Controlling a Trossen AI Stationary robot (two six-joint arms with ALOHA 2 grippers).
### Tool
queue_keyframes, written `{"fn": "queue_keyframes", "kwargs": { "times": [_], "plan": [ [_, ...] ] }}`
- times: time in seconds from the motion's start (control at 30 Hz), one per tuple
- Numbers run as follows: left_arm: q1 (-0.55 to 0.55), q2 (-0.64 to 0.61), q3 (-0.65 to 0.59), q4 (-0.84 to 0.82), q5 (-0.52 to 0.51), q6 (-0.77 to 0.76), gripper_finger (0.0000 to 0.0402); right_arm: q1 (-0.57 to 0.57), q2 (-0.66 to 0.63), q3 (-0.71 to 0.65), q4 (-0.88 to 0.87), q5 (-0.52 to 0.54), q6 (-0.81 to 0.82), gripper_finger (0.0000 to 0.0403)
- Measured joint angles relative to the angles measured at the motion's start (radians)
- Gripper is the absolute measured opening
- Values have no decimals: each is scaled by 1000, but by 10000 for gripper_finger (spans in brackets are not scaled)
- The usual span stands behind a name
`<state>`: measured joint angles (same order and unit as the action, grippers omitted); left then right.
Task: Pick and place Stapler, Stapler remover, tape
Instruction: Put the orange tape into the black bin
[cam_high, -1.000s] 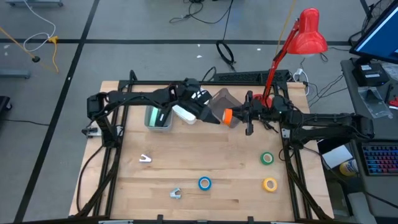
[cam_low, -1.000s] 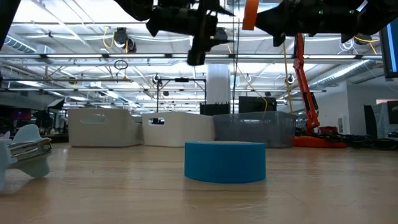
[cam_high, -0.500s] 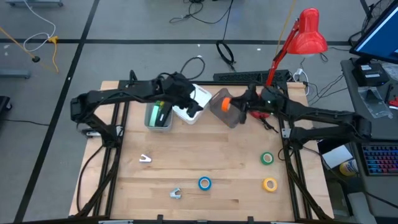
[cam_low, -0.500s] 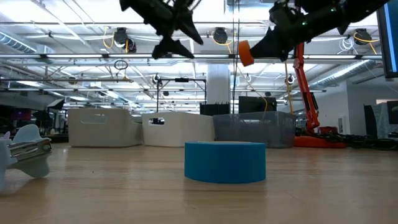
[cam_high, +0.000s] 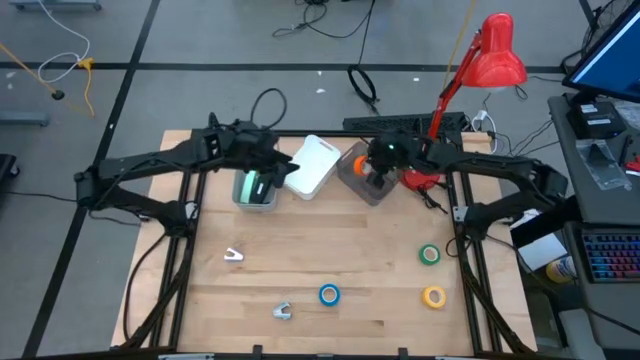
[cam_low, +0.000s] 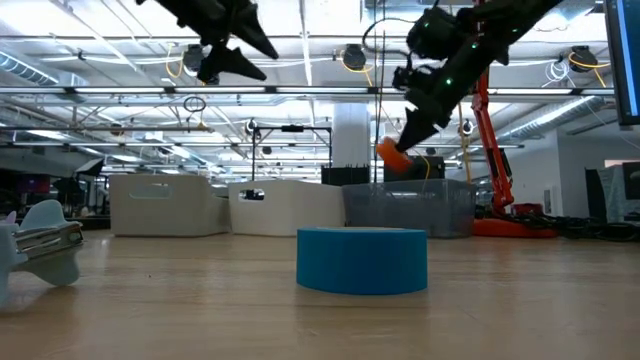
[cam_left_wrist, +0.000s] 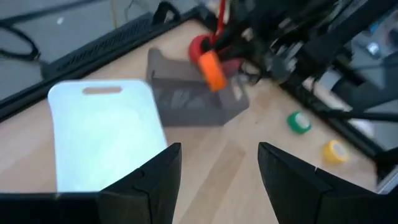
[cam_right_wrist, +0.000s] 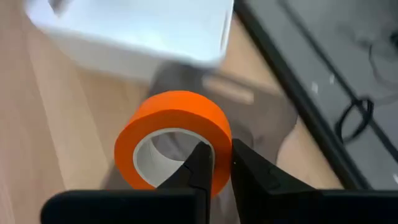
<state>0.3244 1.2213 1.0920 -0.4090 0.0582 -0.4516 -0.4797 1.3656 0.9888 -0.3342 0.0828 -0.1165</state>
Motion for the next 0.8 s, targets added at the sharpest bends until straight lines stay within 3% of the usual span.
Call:
{"fn": "queue_keyframes", "kwargs": {
  "times": [0.33, 0.6, 0.8],
  "plan": [
    [-19, -164, -228, 199, -4, -59, 214, -75, 118, 69, -239, -1, -65, 31],
    [-26, -173, -253, 203, -6, -56, 214, -84, 122, 69, -315, 2, -116, 33],
    [-26, -172, -253, 203, -7, -28, 214, -84, 126, 69, -348, 72, -162, 36]
  ]
}}
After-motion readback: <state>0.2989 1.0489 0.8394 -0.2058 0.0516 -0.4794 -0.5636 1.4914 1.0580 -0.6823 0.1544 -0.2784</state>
